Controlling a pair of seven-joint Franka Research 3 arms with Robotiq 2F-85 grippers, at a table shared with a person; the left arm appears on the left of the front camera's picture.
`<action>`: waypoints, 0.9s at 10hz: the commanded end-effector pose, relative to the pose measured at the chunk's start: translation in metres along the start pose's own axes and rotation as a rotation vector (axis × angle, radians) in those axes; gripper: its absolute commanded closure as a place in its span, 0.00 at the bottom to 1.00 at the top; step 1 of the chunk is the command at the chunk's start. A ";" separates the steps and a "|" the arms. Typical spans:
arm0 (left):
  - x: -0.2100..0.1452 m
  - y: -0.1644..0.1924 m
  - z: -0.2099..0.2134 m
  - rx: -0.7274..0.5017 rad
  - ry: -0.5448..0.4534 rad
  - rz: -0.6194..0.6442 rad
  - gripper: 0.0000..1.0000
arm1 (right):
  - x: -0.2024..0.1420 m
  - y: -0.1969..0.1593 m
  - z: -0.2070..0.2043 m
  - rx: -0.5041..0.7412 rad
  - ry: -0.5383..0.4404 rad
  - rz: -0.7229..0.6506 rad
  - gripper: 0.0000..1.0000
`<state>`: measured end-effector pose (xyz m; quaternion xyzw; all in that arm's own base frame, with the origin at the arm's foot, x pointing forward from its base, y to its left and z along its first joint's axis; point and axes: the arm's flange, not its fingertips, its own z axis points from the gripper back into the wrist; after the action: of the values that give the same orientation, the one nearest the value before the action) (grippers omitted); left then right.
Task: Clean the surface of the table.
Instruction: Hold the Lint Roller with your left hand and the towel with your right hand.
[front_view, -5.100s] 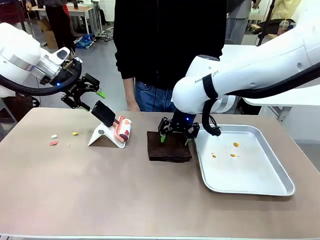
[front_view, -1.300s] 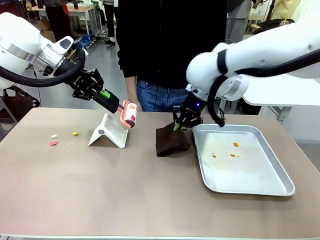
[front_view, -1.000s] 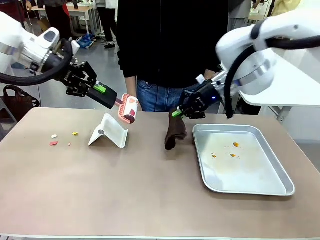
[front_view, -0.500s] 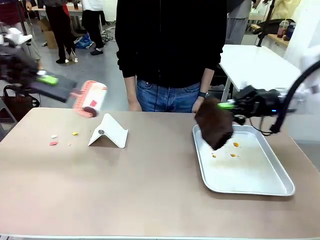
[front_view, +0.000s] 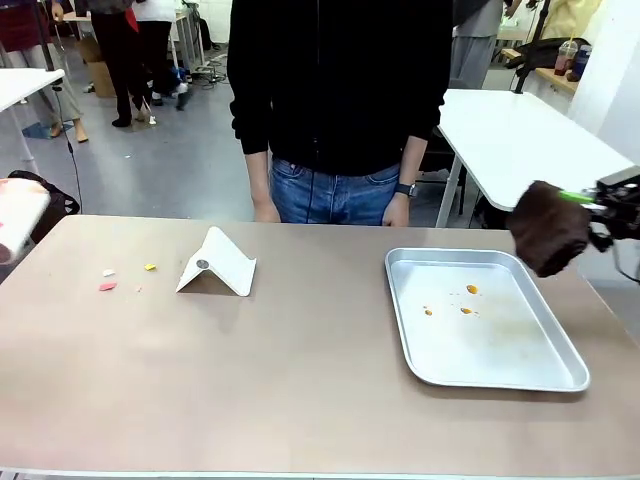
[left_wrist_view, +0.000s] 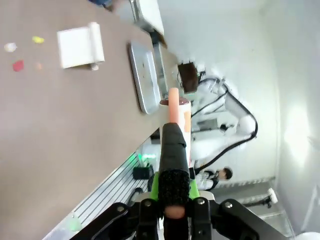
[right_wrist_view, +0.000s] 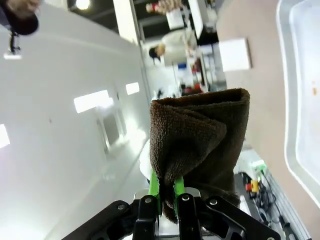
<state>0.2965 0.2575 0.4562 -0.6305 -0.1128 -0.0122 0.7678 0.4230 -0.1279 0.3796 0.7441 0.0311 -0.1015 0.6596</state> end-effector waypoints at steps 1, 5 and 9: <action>0.014 0.023 0.019 -0.131 -0.115 0.040 0.85 | -0.015 -0.013 0.020 -0.001 -0.124 0.018 1.00; 0.003 0.048 0.025 -0.125 -0.166 0.078 0.85 | -0.017 -0.026 0.050 0.009 -0.159 0.010 1.00; 0.003 0.048 0.025 -0.125 -0.166 0.078 0.85 | -0.017 -0.026 0.050 0.009 -0.159 0.010 1.00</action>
<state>0.3063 0.2928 0.4115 -0.6811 -0.1472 0.0731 0.7135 0.3954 -0.1726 0.3440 0.7351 -0.0328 -0.1593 0.6581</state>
